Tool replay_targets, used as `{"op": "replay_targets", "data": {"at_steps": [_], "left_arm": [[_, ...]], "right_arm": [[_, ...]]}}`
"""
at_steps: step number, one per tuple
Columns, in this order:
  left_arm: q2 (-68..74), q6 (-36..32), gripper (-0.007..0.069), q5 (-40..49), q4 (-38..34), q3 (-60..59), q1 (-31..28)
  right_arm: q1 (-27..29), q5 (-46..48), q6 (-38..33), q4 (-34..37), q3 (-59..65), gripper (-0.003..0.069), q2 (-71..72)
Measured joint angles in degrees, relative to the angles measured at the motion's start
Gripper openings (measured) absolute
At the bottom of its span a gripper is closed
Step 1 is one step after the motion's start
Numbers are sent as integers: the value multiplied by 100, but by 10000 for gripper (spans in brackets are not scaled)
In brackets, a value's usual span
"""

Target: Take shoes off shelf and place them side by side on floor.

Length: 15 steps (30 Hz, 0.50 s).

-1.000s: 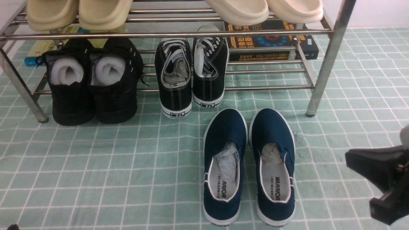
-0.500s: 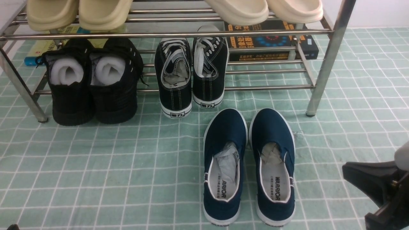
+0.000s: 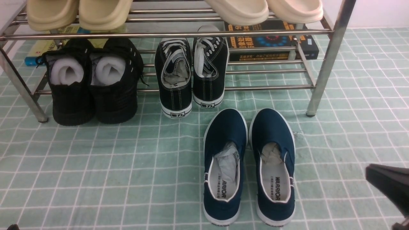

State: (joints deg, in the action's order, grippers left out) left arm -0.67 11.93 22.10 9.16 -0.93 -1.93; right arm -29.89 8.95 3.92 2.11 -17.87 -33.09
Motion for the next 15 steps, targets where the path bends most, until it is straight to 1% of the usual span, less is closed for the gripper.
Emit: {"op": "replay_targets", "data": {"at_steps": [2, 3, 4, 8, 10, 11, 12, 15], "left_arm": [[0, 0, 242, 0, 0, 0, 0], [0, 0, 242, 0, 0, 0, 0], [0, 0, 242, 0, 0, 0, 0], [0, 0, 242, 0, 0, 0, 0], [0, 0, 242, 0, 0, 0, 0], [0, 0, 242, 0, 0, 0, 0], [0, 0, 242, 0, 0, 0, 0], [-5, 0, 242, 0, 0, 0, 0]], "right_arm": [[708, -22, -18, 0, 475, 6, 775], [764, -22, -18, 0, 512, 7, 905], [1276, -22, -20, 0, 809, 9, 1425], [2223, -6, -20, -16, 1525, 10, 2588], [2557, 46, -20, -19, 1819, 11, 3078], [2557, 62, -20, -19, 1837, 12, 3114], [2756, 191, -20, -19, 1923, 13, 3294], [2864, 468, -45, -59, 1923, 15, 3365]]}}
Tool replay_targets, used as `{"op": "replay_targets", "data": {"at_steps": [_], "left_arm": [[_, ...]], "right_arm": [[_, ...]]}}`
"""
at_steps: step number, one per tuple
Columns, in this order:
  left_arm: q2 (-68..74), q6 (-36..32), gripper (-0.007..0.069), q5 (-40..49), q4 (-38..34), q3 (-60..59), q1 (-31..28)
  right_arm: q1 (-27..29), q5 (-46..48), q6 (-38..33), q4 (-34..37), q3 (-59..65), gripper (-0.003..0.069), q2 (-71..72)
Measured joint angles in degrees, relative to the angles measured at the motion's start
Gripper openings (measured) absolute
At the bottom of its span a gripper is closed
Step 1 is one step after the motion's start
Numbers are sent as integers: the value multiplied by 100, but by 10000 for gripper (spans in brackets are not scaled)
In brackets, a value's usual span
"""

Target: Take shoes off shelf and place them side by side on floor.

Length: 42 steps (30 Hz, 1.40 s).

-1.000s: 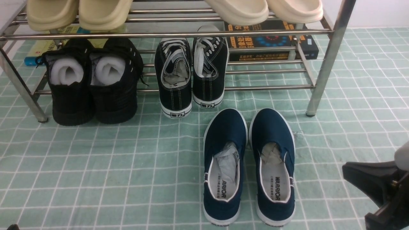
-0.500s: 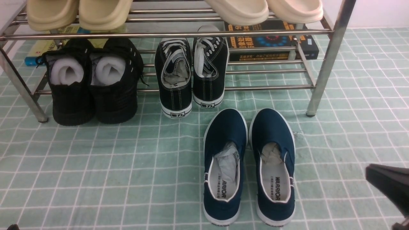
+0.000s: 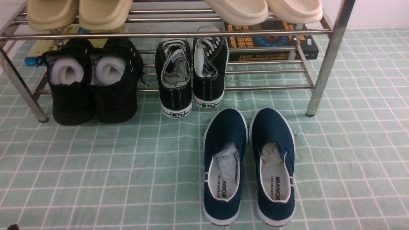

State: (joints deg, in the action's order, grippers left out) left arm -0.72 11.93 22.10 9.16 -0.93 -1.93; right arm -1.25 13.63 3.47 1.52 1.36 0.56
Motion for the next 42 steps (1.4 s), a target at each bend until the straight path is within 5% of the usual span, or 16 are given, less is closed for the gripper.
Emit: {"op": "replay_targets", "data": {"at_steps": [8, 42], "left_arm": [[0, 0, 242, 0, 0, 0, 0], [0, 0, 242, 0, 0, 0, 0]], "right_arm": [[0, 807, -20, -27, -46, 26, 2], [0, 872, -20, -2, -58, 74, 2]]}}
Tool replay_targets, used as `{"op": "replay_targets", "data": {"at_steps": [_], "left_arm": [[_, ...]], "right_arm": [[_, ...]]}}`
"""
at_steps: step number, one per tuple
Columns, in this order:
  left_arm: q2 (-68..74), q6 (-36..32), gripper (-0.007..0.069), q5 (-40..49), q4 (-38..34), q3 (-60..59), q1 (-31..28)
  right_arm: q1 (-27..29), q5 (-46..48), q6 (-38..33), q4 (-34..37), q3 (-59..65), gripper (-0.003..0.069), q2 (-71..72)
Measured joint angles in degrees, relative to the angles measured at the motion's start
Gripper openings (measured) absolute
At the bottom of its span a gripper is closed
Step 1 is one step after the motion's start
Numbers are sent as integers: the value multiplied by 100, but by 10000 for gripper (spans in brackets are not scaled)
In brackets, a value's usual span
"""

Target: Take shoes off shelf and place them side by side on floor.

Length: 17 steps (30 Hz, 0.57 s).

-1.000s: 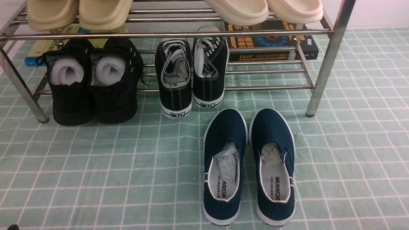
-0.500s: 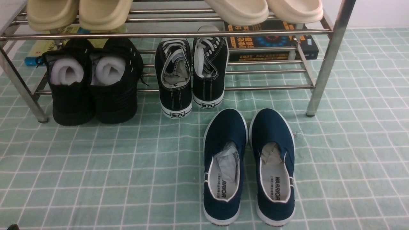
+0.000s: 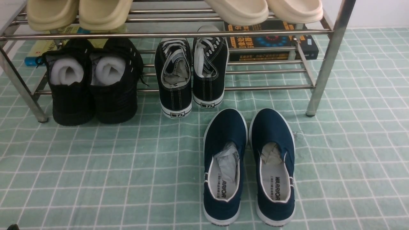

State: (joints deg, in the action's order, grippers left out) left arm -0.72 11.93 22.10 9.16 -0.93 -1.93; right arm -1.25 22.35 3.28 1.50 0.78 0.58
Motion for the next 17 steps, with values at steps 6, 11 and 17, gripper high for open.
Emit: {"op": "replay_targets", "data": {"at_steps": [6, 11, 17], "left_arm": [[0, 0, 242, 0, 0, 0, 0], [0, 0, 242, 0, 0, 0, 0], [0, 0, 242, 0, 0, 0, 0]], "right_arm": [[0, 0, 0, 0, 0, 83, 0], [0, 0, 0, 0, 0, 94, 0], [0, 0, 0, 0, 0, 101, 0]]}}
